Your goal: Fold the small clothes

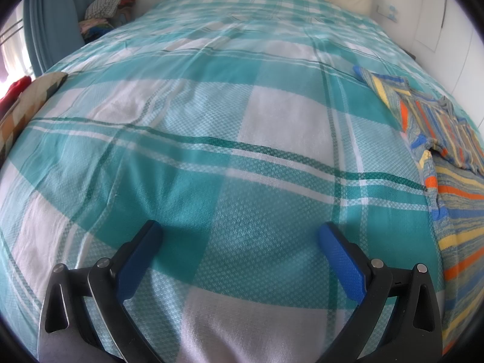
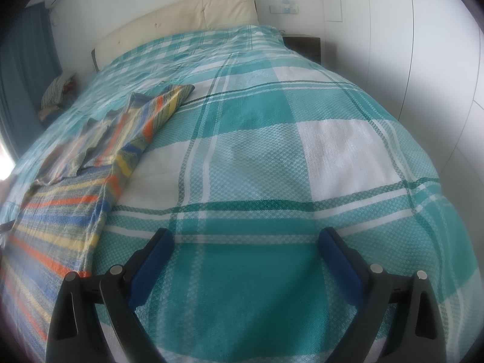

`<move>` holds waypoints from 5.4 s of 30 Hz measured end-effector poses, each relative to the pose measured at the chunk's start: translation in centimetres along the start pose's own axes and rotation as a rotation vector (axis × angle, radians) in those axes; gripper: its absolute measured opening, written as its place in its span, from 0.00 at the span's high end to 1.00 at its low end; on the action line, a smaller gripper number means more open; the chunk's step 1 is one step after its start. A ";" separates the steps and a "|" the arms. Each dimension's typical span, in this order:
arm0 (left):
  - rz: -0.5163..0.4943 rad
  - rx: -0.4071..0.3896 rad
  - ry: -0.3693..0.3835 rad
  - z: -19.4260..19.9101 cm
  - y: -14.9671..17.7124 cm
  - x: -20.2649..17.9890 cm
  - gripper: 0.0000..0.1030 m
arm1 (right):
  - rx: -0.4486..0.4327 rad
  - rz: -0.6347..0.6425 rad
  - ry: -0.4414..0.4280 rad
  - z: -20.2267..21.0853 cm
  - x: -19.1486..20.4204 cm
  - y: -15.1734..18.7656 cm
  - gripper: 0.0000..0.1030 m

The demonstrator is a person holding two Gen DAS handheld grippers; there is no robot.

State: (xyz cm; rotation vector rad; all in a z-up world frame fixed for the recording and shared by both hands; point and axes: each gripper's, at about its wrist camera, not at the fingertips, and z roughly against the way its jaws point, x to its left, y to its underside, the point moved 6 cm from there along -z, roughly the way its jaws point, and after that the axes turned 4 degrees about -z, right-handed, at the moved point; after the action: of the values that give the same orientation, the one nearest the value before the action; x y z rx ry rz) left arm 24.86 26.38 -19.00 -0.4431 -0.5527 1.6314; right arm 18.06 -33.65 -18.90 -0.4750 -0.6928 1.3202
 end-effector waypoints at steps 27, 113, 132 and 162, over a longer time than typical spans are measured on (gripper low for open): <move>0.000 0.001 0.000 -0.1 0.0 -0.1 0.00 | -0.001 0.000 -0.001 0.0 0.0 0.0 0.07; -0.038 0.152 0.437 -0.5 -1.8 -14.2 0.79 | 0.246 -0.177 -0.457 -2.0 7.8 -3.8 0.29; -0.250 -0.062 0.181 7.0 -1.0 -14.7 0.56 | 0.278 -0.162 -0.350 -0.9 6.1 -2.1 0.53; -0.466 -0.305 0.555 10.8 -0.1 -38.6 0.95 | 0.275 -0.153 -0.506 -12.0 12.4 -17.9 0.92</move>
State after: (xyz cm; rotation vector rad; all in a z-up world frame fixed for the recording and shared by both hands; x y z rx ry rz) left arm 23.74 -12.96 -11.30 -0.8865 -0.4368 0.9225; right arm 40.39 -24.33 -13.07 0.1420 -0.9242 1.3745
